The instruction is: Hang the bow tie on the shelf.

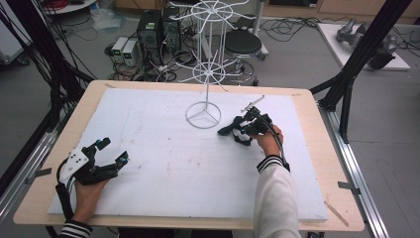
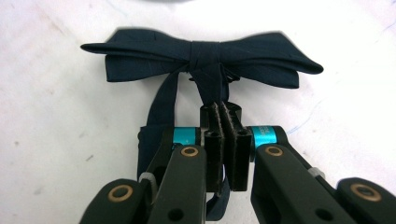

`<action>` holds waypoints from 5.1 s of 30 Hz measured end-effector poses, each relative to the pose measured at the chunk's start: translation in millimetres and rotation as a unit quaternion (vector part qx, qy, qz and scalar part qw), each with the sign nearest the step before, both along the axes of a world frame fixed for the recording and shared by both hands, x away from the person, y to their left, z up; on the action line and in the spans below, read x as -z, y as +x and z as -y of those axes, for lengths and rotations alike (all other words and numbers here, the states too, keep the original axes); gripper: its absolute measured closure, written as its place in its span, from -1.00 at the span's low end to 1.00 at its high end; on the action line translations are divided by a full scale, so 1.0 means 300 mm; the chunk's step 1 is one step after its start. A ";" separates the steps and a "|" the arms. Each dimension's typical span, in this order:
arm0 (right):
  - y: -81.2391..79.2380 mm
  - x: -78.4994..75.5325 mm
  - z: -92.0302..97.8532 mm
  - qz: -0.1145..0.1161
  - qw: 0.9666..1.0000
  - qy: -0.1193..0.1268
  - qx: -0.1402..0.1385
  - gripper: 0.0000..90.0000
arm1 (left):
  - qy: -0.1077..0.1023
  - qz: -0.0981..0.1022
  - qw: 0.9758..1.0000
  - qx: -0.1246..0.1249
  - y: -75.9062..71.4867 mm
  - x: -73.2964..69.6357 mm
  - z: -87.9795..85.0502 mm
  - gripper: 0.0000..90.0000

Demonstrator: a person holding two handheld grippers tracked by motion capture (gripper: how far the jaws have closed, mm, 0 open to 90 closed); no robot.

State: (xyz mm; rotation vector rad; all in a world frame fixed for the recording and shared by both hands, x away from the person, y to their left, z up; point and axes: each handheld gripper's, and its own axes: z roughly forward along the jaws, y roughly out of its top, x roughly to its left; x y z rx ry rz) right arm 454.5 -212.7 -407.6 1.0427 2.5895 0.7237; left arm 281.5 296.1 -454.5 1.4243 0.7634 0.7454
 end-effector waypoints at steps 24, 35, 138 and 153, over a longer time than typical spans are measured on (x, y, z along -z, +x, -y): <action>-0.023 -0.087 0.068 0.083 0.984 0.156 0.029 0.95 | 0.000 0.000 1.000 0.000 -0.001 0.000 0.000 -0.66; -0.028 -0.106 0.084 0.103 0.971 0.212 0.032 0.95 | 0.001 0.001 1.000 0.000 -0.001 0.000 0.000 -0.66; -0.126 -0.415 0.009 0.258 0.900 0.349 0.024 0.97 | 0.000 0.000 1.000 -0.001 0.000 0.000 -0.001 -0.66; -0.110 -0.433 -0.061 0.260 0.906 0.335 0.018 0.97 | -0.001 0.000 1.000 -0.001 0.000 0.000 -0.001 -0.66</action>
